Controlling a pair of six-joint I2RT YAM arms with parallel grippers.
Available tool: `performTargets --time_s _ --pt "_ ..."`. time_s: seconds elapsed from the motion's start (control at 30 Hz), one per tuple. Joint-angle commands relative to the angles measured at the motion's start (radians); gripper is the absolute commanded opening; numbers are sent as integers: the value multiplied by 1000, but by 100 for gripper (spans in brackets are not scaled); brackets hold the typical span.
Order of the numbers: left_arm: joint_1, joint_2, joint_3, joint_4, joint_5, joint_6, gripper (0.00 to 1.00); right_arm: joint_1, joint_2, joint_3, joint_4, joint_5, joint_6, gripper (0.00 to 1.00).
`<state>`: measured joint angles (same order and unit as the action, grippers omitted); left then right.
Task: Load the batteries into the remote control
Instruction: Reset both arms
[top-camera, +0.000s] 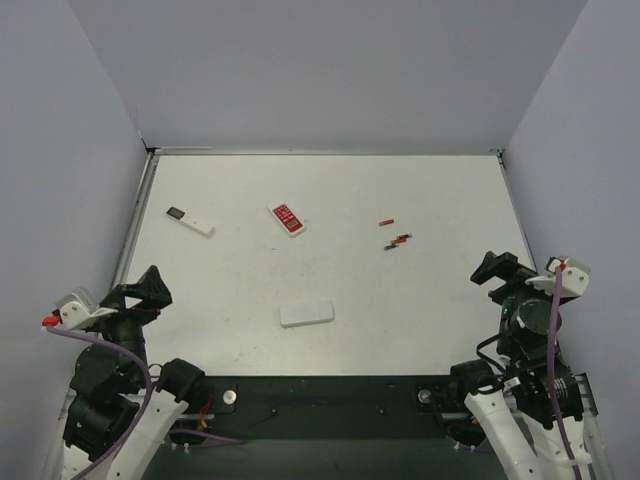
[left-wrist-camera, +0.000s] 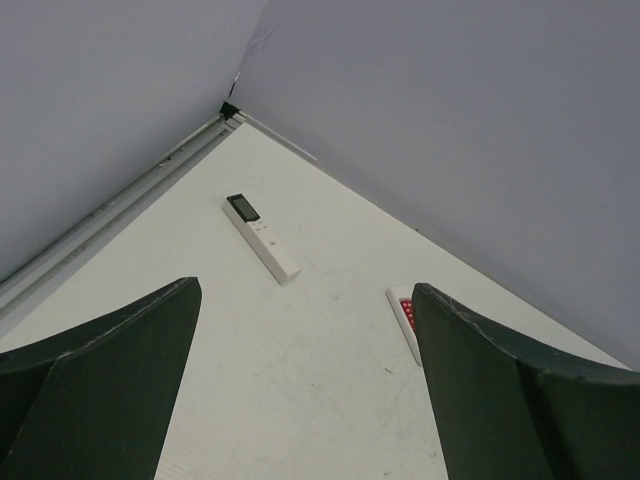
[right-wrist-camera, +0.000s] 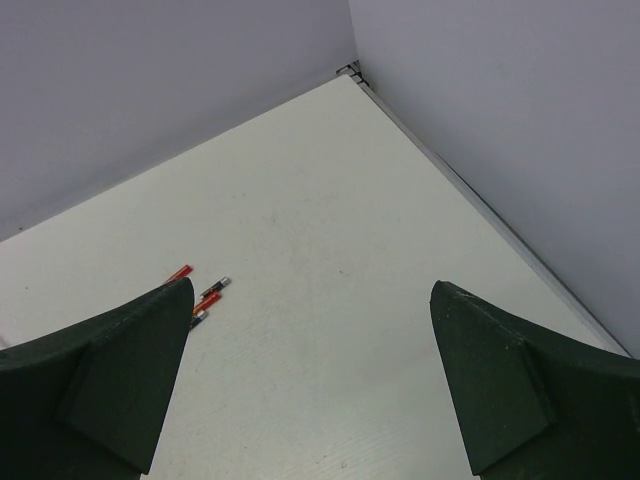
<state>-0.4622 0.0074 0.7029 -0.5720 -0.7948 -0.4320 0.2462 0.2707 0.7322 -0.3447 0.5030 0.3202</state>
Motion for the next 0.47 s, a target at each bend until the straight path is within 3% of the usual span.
performTargets --time_s 0.0,0.43 --pt "2 -92 -25 50 25 24 97 18 -16 -28 42 60 -58 99" --pt "2 -75 -66 109 54 53 97 97 -57 -74 67 163 -98 100"
